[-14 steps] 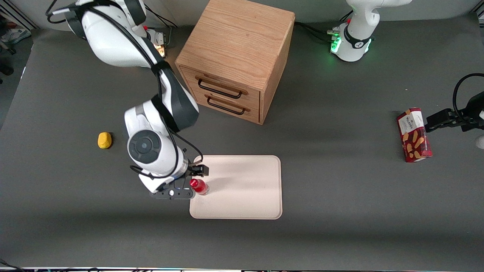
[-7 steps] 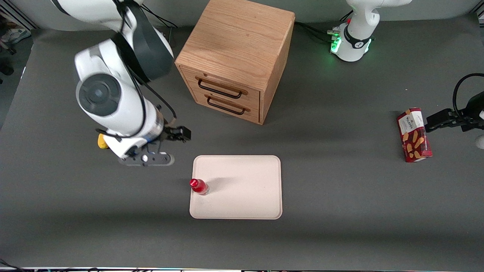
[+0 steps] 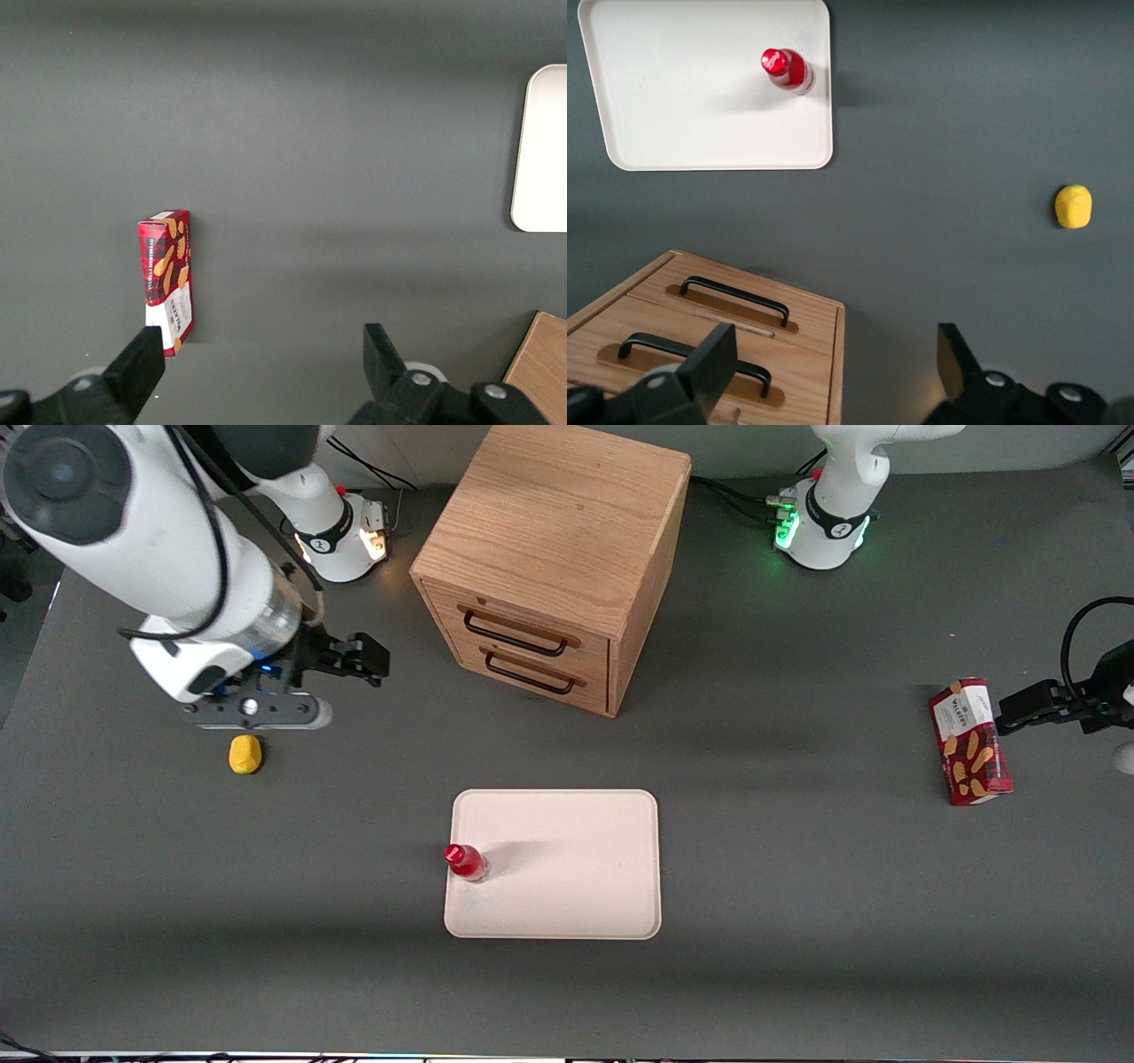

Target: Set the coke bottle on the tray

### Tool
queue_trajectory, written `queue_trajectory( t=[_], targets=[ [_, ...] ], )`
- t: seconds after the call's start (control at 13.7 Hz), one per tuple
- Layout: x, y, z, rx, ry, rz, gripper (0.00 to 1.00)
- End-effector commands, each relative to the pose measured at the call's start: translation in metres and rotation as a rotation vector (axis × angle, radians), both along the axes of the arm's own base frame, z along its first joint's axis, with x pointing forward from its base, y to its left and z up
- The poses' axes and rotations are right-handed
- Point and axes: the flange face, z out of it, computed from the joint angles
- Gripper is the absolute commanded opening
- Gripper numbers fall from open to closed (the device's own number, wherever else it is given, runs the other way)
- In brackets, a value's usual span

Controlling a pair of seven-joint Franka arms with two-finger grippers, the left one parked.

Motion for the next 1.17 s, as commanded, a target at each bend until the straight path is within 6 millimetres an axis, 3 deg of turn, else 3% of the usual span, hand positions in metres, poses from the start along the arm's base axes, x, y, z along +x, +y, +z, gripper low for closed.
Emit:
queue_trajectory(
  t=[0.0, 0.29, 0.51, 0.88, 1.09],
  targets=[
    [-0.003, -0.050, 0.018, 0.011, 0.020, 0.049, 1.00],
    [-0.012, -0.137, 0.030, 0.054, 0.050, 0.129, 1.00],
    [-0.026, -0.190, 0.033, 0.082, 0.059, 0.142, 1.00],
    [-0.079, -0.235, 0.021, 0.088, 0.004, 0.082, 1.00],
    [-0.082, -0.247, 0.012, 0.070, -0.013, 0.071, 1.00]
  ],
)
